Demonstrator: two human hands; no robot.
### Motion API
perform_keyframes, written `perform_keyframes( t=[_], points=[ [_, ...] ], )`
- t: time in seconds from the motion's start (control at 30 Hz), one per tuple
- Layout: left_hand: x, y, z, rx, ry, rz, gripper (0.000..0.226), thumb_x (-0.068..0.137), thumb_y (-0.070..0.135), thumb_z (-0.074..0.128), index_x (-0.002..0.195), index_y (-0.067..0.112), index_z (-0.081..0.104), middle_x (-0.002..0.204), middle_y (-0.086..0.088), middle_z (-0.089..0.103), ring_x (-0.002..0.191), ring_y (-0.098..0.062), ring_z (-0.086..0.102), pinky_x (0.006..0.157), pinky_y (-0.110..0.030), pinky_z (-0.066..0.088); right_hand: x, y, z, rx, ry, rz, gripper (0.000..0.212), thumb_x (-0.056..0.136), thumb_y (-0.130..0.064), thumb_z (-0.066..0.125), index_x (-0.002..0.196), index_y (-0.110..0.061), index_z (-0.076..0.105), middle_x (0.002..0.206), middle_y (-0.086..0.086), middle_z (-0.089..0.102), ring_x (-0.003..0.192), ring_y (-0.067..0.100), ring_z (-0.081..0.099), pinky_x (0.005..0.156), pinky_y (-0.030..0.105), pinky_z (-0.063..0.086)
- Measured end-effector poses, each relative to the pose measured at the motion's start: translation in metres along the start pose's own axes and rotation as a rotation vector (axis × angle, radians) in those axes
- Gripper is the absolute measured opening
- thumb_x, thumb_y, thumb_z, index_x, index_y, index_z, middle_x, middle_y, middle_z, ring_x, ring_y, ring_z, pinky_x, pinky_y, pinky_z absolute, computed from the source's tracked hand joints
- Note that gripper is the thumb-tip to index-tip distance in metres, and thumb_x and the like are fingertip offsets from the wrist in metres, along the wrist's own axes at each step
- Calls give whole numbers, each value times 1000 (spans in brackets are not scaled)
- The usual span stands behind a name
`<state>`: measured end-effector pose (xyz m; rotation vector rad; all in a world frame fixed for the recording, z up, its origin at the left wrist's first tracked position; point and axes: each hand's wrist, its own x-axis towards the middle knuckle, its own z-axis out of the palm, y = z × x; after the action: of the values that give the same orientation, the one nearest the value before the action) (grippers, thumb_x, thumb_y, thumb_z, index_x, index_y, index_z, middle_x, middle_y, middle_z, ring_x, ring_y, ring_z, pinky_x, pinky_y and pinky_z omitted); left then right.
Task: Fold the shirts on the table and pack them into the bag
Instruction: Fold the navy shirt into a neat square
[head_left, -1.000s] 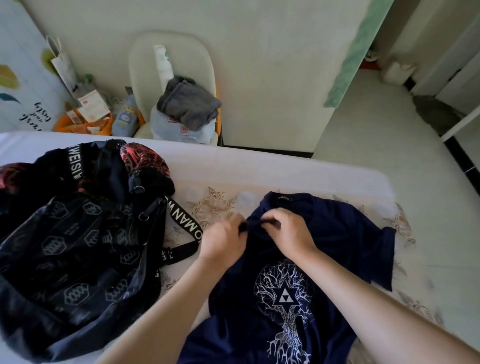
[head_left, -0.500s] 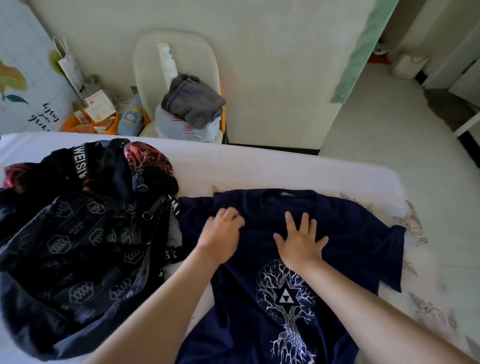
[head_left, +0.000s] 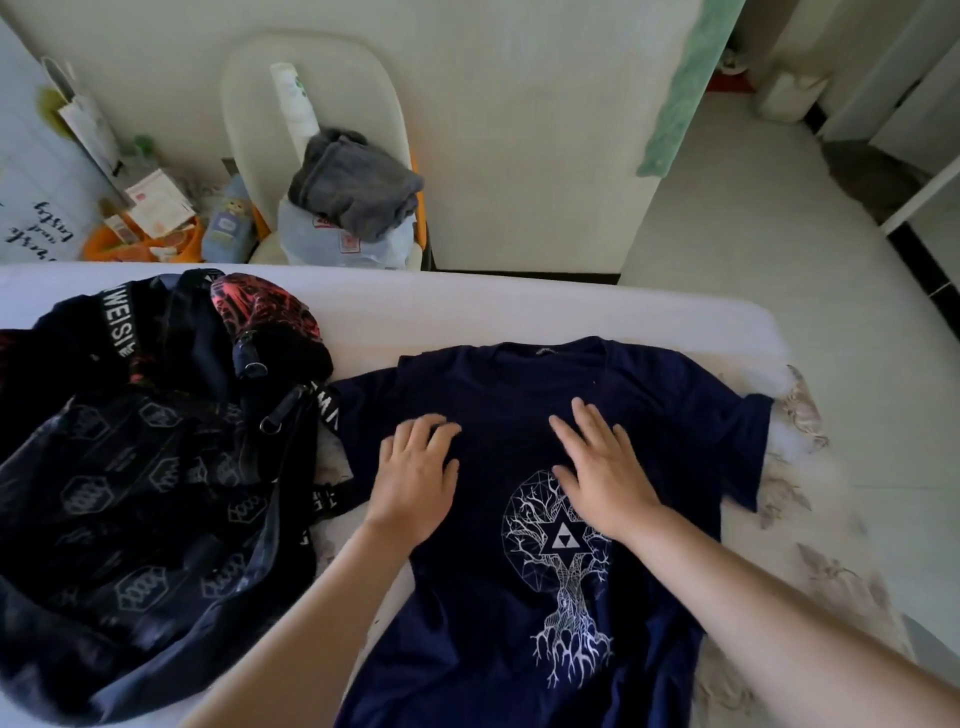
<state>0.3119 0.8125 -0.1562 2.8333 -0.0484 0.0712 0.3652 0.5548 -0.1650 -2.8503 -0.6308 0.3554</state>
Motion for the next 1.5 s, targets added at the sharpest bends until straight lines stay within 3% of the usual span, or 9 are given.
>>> perform_keyframes(
  t=[0.23, 0.47, 0.67, 0.9, 1.03, 1.13, 1.3, 1.4, 1.5],
  points=[
    [-112, -6, -4, -91, -5, -100, 12, 90, 26, 57, 91, 22, 46, 93, 7, 46, 82, -17, 51, 68, -32, 49, -94, -105, 35, -62, -22, -20, 56, 93, -49, 37, 141, -22, 48, 146, 8, 41, 129, 27, 48, 96, 51, 47],
    [-177, -7, -13, -290, -220, -134, 34, 96, 19, 52, 129, 23, 47, 112, -1, 59, 98, -19, 58, 77, -24, 44, -112, -112, 45, -137, -249, 104, 77, 101, -61, 23, 157, -23, -13, 162, 9, -26, 152, 27, -17, 121, 57, 4],
    [-200, -23, -33, -157, -230, -452, 26, 98, 13, 42, 120, 16, 55, 105, -9, 67, 94, -28, 66, 76, -36, 52, -150, -119, 30, -81, -107, 43, 74, 101, -47, 41, 159, -22, 2, 165, 10, -15, 153, 25, -8, 124, 42, 10],
    [-228, 15, -37, -239, -176, 31, 12, 94, 33, 52, 104, 27, 55, 103, 9, 51, 100, -19, 56, 71, -33, 47, -239, -101, 29, 19, 102, -7, 51, 75, -50, 58, 121, -27, 51, 125, -7, 42, 113, 16, 47, 95, 36, 47],
    [-246, 50, -22, -61, -471, 192, 47, 74, 55, 61, 116, 35, 53, 115, 12, 44, 111, -11, 42, 92, -30, 40, -283, -74, 35, -88, -159, -41, 60, 68, -58, 53, 122, -31, 54, 129, -6, 41, 118, 17, 45, 104, 33, 40],
    [-254, 53, -5, -3, -484, 166, 46, 85, 30, 60, 130, 31, 51, 125, 6, 39, 116, -18, 38, 100, -34, 39, -292, -54, 44, -97, -172, -57, 52, 76, -34, 52, 128, -30, 57, 140, -3, 45, 124, 18, 48, 106, 31, 41],
    [-250, 49, -13, -144, -435, 104, 48, 84, -4, 45, 118, 23, 65, 118, 4, 54, 111, -18, 52, 92, -16, 37, -293, -35, 40, -122, 115, -81, 19, 73, -20, 48, 82, -24, 65, 74, -8, 58, 68, 18, 63, 63, 32, 50],
    [-250, 61, -29, -49, -556, 41, 38, 88, 8, 45, 117, 23, 66, 122, 6, 62, 114, -21, 57, 90, -24, 43, -309, -20, 22, -150, 50, -32, 29, 79, -36, 41, 86, -25, 67, 76, -9, 62, 75, 17, 64, 73, 34, 47],
    [-259, 84, -35, 236, -825, 75, 36, 92, 11, 39, 118, 11, 65, 126, -11, 63, 115, -34, 58, 95, -39, 47, -333, -2, 18, -129, -112, -36, 54, 83, -55, 38, 123, -30, 64, 119, -9, 60, 112, 16, 55, 104, 34, 36]
  ],
)
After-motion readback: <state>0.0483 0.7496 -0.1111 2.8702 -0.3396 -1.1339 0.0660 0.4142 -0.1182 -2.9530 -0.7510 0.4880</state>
